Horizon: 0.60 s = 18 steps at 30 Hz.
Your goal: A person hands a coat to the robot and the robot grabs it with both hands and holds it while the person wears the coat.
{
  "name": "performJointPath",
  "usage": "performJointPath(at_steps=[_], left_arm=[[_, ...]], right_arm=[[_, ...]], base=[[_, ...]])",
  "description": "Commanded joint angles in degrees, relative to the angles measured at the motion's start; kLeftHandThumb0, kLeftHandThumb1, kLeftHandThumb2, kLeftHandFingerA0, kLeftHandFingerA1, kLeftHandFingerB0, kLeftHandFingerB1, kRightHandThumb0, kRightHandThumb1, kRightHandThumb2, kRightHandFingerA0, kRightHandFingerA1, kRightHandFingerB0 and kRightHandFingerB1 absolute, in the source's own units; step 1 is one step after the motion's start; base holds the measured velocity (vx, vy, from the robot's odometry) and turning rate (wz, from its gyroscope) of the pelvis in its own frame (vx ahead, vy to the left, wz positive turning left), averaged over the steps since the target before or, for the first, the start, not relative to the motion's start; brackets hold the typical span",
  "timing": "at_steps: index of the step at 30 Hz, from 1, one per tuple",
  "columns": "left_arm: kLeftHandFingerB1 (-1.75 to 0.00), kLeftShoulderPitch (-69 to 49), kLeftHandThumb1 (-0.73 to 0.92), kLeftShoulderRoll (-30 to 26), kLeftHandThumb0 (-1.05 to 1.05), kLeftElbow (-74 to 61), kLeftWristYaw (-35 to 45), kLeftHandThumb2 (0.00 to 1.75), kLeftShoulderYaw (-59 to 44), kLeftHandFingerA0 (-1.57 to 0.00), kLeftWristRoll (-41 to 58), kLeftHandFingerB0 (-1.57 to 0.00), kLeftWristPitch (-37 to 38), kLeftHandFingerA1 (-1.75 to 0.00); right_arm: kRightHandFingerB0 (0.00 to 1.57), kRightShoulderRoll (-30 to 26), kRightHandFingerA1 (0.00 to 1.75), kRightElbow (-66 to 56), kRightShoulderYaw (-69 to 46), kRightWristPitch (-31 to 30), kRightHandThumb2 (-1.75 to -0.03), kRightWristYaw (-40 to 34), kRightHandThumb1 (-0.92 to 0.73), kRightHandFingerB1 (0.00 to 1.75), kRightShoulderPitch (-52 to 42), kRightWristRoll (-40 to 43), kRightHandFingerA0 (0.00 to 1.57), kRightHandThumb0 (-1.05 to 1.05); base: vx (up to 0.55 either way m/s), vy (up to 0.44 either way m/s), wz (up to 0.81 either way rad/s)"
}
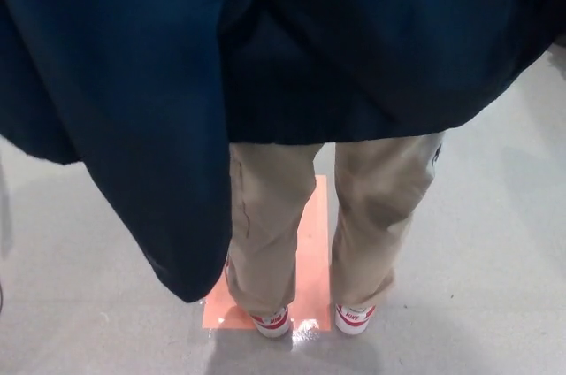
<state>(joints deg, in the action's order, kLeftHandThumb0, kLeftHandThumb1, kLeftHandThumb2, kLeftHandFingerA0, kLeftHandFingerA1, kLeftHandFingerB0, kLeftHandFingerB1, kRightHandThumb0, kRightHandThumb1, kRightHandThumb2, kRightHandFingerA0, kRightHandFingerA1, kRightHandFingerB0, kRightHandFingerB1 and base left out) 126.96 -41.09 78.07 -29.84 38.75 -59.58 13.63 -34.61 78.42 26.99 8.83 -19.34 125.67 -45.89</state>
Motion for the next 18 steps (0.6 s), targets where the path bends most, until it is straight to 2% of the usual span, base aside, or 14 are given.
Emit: performJointPath(at_steps=[1, 2, 3, 4, 5, 6, 7, 8, 9, 10, 11, 12, 16, 18], left_arm=[[-0.86, 0.14, 0.69, -2.98, -0.34, 0.35, -1.58, 0.62, -0.06, -0.78, -0.36, -0.77, -1.67, -1.69], [-0.90, 0.06, 0.72, -2.95, -0.34, 0.37, -1.27, 0.61, -0.51, -0.78, 0.17, -0.77, -1.55, -1.68], [-0.81, 0.08, 0.66, -3.06, -0.32, 0.36, -1.21, 0.62, -0.35, -0.79, 0.03, -0.78, -1.20, -1.66], [-0.81, 0.15, 0.66, -3.22, -0.32, 0.35, -1.33, 0.62, 0.06, -0.79, -0.43, -0.78, -0.83, -1.66], [-0.74, 0.24, 0.67, -3.10, -0.31, 0.39, -0.50, 0.60, 0.14, -0.80, -0.46, -0.77, -1.29, -1.67], [-0.64, 0.21, 0.47, -3.07, -0.39, 0.38, -0.56, 0.68, 0.27, -1.00, -0.56, -0.76, -1.39, -1.51], [-0.64, 0.13, 0.47, -3.13, -0.39, 0.32, -1.20, 0.68, 0.47, -1.00, -0.76, -0.76, -1.20, -1.51], [-0.55, 0.12, 0.61, -3.06, -0.29, 0.32, -0.78, 0.58, 0.30, -0.85, -0.51, -0.81, -1.25, -1.63], [-0.66, 0.17, 0.60, -3.06, -0.29, 0.31, -0.65, 0.60, 0.37, -0.84, -0.55, -0.81, -1.34, -1.65], [-0.66, 0.25, 0.60, -3.11, -0.29, 0.28, -0.72, 0.60, 0.58, -0.84, -0.77, -0.81, -1.43, -1.65], [-0.81, 0.32, 0.63, -2.88, -0.33, 0.36, -0.23, 0.60, 0.79, -0.79, -1.00, -0.80, -2.90, -1.67], [-0.76, 0.43, 0.67, -2.78, -0.32, 0.39, 0.46, 0.62, 0.56, -0.76, -0.69, -0.81, -3.15, -1.64], [-0.72, 0.51, 0.65, -2.87, -0.29, 0.37, -0.01, 0.60, 1.24, -0.80, -1.40, -0.81, -3.34, -1.67], [-0.65, 0.52, 0.64, -2.89, -0.28, 0.37, -0.74, 0.60, 1.29, -0.80, -1.44, -0.81, -3.23, -1.65]], right_arm=[[0.70, -1.04, 1.67, -0.41, 0.47, -1.31, -0.60, -1.27, -0.66, 1.09, 1.20, -0.85, 0.86, -0.12], [0.70, -1.04, 1.68, -0.42, 0.40, -1.30, -0.60, -1.31, -0.66, 1.11, 1.19, -0.76, 0.87, -0.11], [0.71, -1.06, 1.68, -0.42, 0.34, -1.27, -0.59, -1.38, -0.64, 1.13, 1.14, -0.72, 0.85, -0.10], [0.71, -1.08, 1.68, -0.41, 0.30, -1.26, -0.59, -1.44, -0.64, 1.13, 1.09, -0.71, 0.85, -0.10], [0.67, -1.14, 1.69, -0.42, 0.22, -1.14, -0.59, -1.49, -0.64, 1.24, 1.04, -0.68, 0.86, -0.09], [0.66, -1.26, 1.72, -0.44, 0.06, -0.95, -0.58, -1.21, -0.65, 1.30, 1.02, -0.53, 0.85, -0.07], [0.66, -1.41, 1.72, -0.46, -0.15, -0.75, -0.58, -0.78, -0.65, 1.30, 1.01, -0.34, 0.85, -0.07], [0.67, -1.38, 1.72, -0.44, -0.15, -1.08, -0.57, -0.51, -0.65, 1.28, 1.08, -0.36, 0.85, -0.09], [0.73, -1.34, 1.69, -0.43, -0.16, -1.32, -0.59, -0.37, -0.64, 1.14, 1.14, -0.38, 0.86, -0.11], [0.73, -1.30, 1.69, -0.42, -0.17, -1.46, -0.59, -0.34, -0.64, 1.14, 1.19, -0.43, 0.86, -0.11], [0.68, -1.23, 1.71, -0.42, -0.22, -1.43, -0.58, -0.46, -0.63, 1.23, 1.19, -0.44, 0.85, -0.10], [0.66, -1.22, 1.70, -0.44, -0.20, -1.34, -0.58, -0.79, -0.63, 1.25, 1.20, -0.51, 0.86, -0.08], [0.64, -1.27, 1.72, -0.47, -0.37, -1.08, -0.57, -0.87, -0.63, 1.29, 1.21, -0.45, 0.85, -0.08], [0.70, -1.30, 1.69, -0.45, -0.33, -1.26, -0.59, -0.75, -0.65, 1.18, 1.46, -0.58, 0.86, -0.10]], base=[[0.00, 0.000, 0.00], [0.00, 0.000, 0.00], [0.00, 0.000, 0.00], [0.00, 0.000, 0.00], [0.00, 0.000, 0.00], [0.00, 0.000, 0.00], [0.00, 0.000, 0.00], [0.00, 0.000, 0.00], [0.00, 0.000, 0.00], [0.00, 0.000, 0.00], [0.00, 0.000, 0.00], [0.00, 0.000, 0.00], [0.00, 0.000, 0.00], [0.00, 0.000, 0.00]])
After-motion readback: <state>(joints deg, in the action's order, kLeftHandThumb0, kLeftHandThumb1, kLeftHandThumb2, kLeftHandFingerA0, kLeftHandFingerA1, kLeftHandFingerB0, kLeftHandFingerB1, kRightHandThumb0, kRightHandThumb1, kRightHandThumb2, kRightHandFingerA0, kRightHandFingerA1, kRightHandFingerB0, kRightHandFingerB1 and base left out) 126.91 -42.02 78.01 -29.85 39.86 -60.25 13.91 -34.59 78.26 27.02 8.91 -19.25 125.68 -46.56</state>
